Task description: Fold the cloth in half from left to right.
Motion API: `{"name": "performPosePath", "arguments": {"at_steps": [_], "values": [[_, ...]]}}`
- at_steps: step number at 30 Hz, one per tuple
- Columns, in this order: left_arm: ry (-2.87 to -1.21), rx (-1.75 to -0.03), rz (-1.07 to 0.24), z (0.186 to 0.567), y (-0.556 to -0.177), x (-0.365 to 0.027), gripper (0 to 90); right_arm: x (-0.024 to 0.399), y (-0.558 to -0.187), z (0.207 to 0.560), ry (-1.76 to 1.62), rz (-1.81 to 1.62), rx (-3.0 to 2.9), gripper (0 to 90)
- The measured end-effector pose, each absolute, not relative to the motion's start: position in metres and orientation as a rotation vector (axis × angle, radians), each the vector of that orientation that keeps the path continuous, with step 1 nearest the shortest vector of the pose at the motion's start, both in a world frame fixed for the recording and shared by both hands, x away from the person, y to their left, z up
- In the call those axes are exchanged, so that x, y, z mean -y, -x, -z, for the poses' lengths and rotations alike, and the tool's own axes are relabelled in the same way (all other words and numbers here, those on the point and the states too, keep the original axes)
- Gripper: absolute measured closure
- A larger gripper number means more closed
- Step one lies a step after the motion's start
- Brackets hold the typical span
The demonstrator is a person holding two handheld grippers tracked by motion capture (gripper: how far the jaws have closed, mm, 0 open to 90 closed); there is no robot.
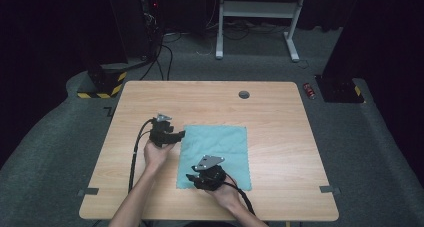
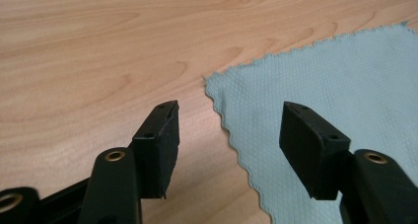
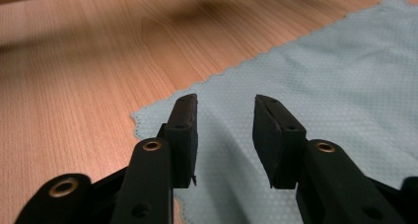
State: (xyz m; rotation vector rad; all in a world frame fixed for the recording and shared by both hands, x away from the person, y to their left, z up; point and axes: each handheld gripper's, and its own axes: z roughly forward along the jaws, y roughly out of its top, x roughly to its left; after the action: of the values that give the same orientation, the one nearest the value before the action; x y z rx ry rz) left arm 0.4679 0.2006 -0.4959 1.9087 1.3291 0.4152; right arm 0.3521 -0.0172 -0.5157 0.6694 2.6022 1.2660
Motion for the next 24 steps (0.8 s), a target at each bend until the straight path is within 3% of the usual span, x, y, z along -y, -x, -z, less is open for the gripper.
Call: {"name": "performPosePath", "arguments": {"at_steps": [4,24], "values": [[-1.906,-1.37,-0.361,0.5,-0.479,-0.202,41.0,0.01,-0.352,0.518,-0.651,-1.267,-2.622,64.9],[-2.005,-1.373,-0.405,0.513,-0.51,-0.181,44.4,-0.02,-0.334,0.523,-0.53,-1.236,-2.679,64.6]]}}
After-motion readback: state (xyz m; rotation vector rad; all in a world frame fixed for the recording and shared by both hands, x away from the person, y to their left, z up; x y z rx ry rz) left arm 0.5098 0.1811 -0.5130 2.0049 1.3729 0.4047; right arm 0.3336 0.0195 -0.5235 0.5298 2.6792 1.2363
